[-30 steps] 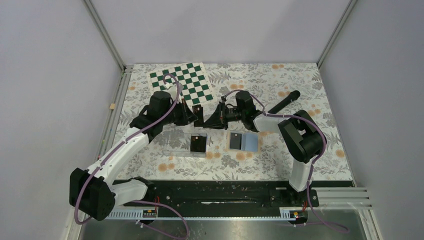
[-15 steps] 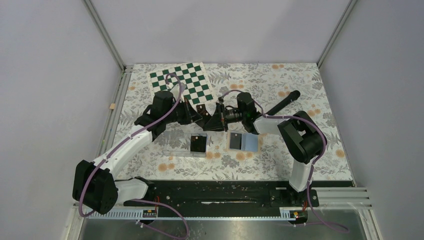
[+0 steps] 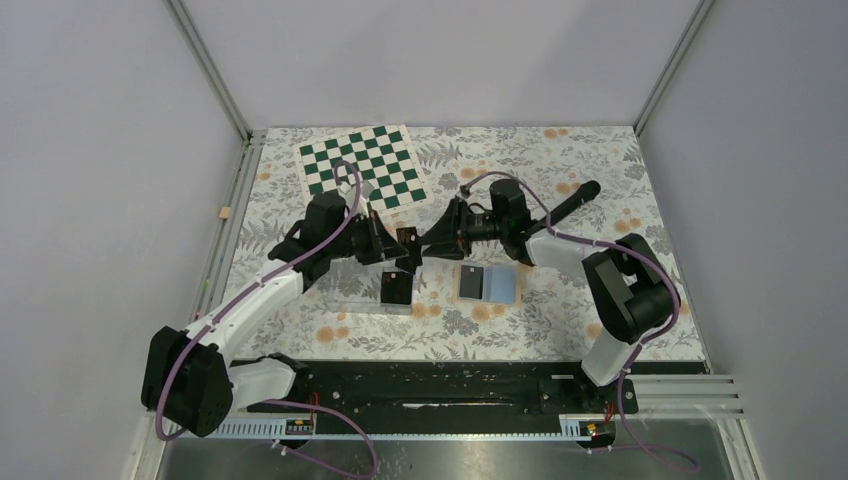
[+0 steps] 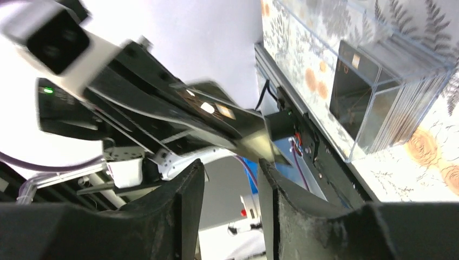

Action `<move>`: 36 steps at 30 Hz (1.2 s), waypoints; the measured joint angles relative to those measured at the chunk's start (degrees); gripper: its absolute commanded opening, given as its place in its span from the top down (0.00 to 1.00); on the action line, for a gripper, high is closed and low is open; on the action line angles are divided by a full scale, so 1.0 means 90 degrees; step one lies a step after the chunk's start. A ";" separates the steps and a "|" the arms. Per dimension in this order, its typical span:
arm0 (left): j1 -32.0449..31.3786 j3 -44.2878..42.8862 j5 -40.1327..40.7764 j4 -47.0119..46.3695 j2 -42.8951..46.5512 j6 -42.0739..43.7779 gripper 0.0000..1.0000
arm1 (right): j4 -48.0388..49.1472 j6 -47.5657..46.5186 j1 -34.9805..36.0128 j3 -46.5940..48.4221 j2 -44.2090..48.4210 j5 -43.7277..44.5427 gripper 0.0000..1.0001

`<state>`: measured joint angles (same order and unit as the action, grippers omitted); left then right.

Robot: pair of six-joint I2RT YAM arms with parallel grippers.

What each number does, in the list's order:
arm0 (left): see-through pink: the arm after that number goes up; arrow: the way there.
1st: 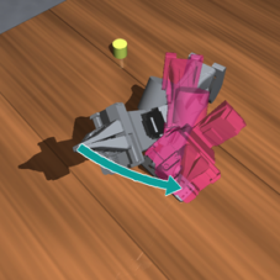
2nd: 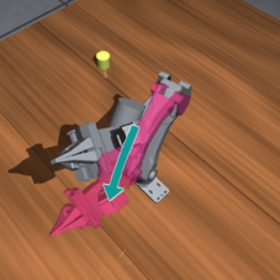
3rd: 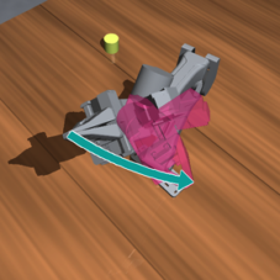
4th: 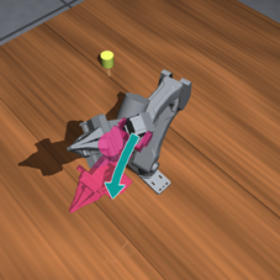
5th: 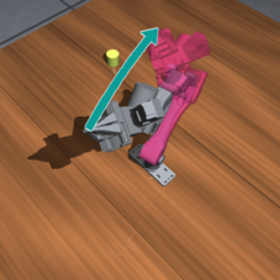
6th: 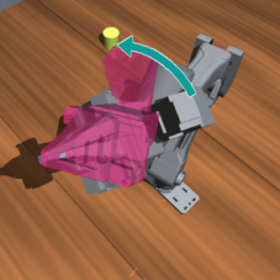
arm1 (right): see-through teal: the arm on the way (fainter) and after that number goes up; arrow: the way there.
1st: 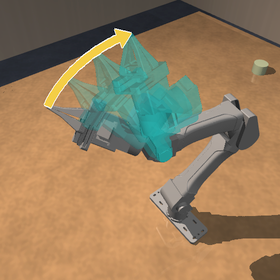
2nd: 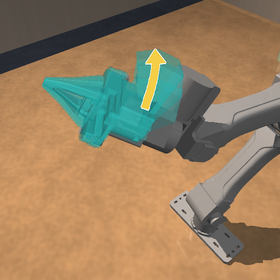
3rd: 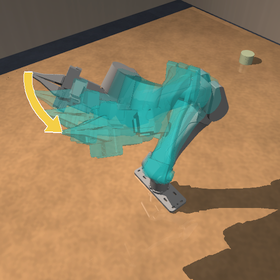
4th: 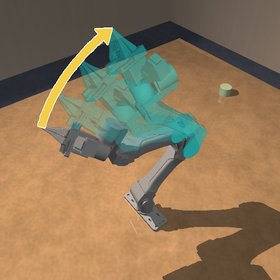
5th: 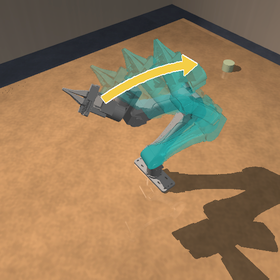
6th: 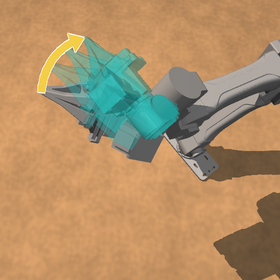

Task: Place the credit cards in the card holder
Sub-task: Place the credit card in the storage box.

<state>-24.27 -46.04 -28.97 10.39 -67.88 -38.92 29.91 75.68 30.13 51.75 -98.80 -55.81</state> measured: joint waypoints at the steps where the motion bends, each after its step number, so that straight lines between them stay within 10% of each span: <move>1: 0.0000 0.0053 -0.0078 0.0080 0.0029 -0.0002 1.00 | -0.0051 -0.0046 -0.0066 0.0029 0.0024 0.0090 0.50; 36: 0.0617 0.1020 -0.0699 -0.1287 0.0639 -0.1579 1.00 | -0.0738 -0.0561 0.0041 0.0323 0.0257 0.0289 0.57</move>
<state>-18.72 -36.86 -35.27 -1.19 -62.13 -53.12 23.27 70.63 30.50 54.65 -96.49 -53.21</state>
